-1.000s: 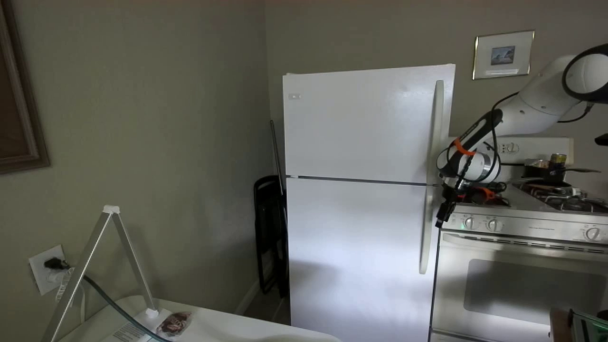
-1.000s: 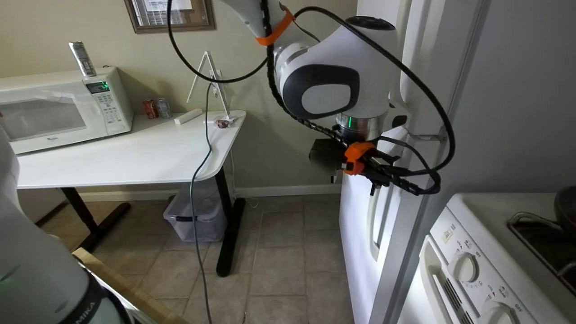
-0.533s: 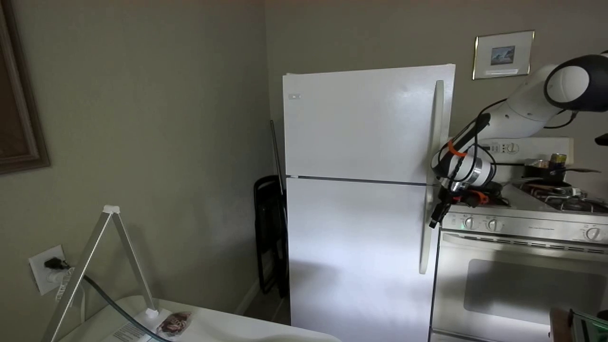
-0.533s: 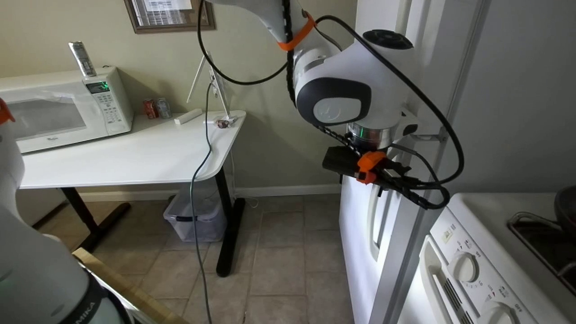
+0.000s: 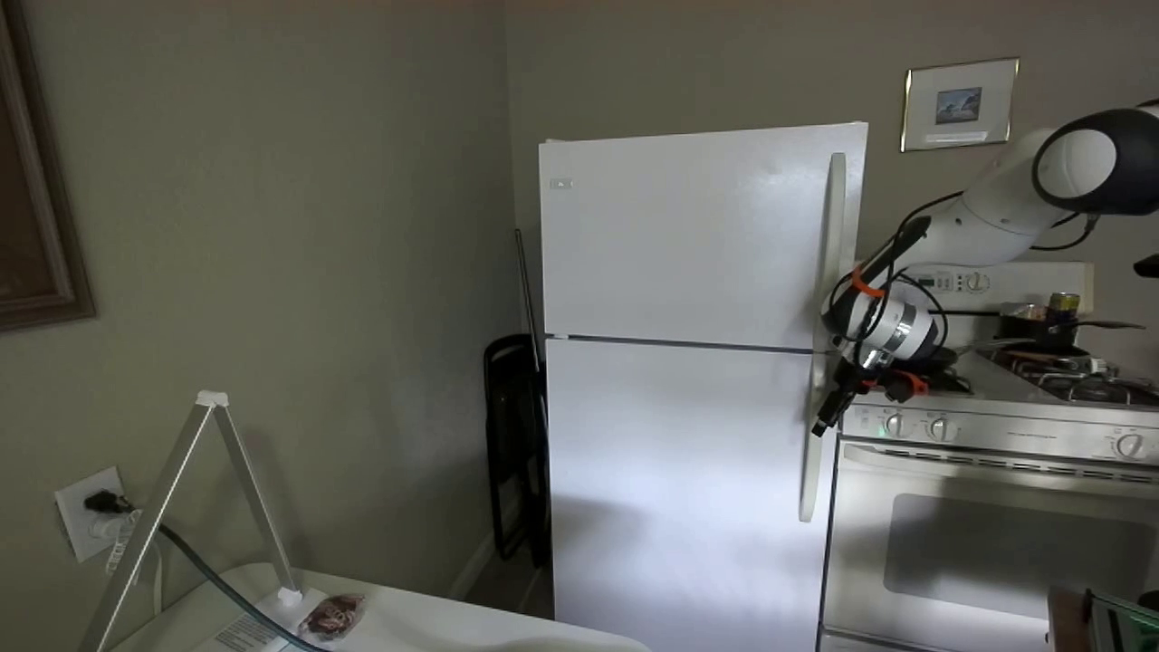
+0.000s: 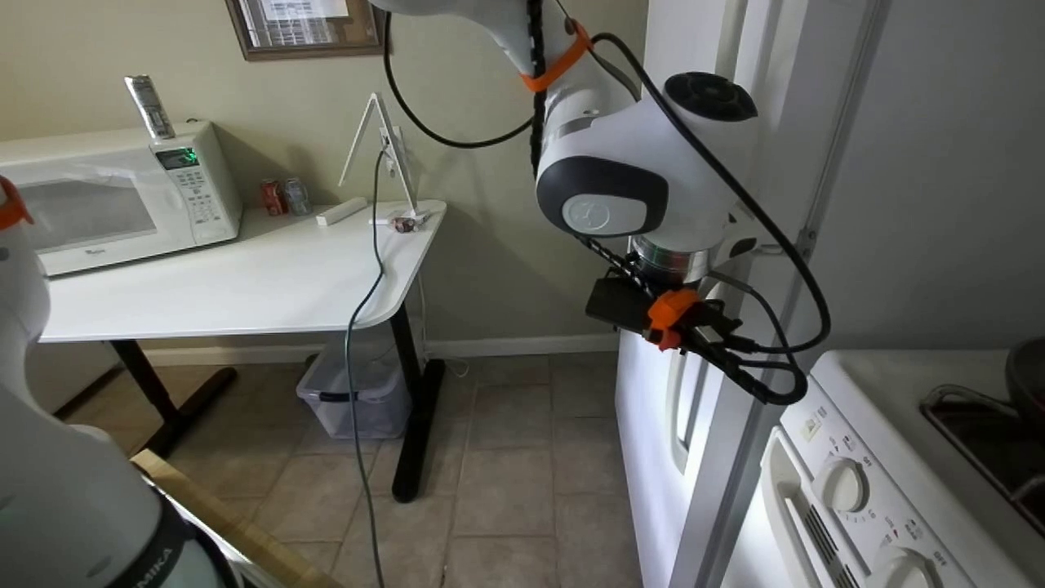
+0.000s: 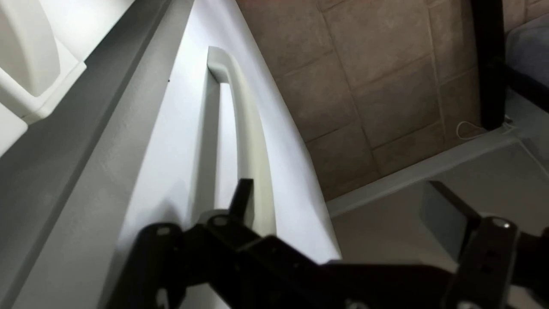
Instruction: Open the bottom fridge door
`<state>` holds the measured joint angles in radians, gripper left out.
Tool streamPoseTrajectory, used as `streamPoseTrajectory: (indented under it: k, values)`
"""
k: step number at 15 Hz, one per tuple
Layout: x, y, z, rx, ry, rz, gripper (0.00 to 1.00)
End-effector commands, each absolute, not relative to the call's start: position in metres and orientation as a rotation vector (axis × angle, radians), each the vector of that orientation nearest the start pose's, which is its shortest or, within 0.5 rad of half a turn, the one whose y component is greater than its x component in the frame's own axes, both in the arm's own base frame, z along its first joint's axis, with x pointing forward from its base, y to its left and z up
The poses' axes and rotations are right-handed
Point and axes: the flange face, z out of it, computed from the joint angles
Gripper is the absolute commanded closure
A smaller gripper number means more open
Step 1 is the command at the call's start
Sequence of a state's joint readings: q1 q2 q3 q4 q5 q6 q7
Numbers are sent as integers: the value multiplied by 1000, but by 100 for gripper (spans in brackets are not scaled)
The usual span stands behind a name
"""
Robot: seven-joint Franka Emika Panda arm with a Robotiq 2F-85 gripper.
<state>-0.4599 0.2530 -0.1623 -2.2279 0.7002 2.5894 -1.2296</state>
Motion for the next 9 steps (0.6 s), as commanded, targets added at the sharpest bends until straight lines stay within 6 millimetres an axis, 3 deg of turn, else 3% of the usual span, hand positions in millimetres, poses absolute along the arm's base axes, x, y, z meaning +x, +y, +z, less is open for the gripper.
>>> streamPoseTrajectory:
  k: [1, 3, 9]
  values:
    - [447, -339, 263, -2996, -145, -630, 0]
    - [433, -344, 259, -3042, -165, -613, 0]
    - [396, -341, 238, -3069, 104, -522, 0]
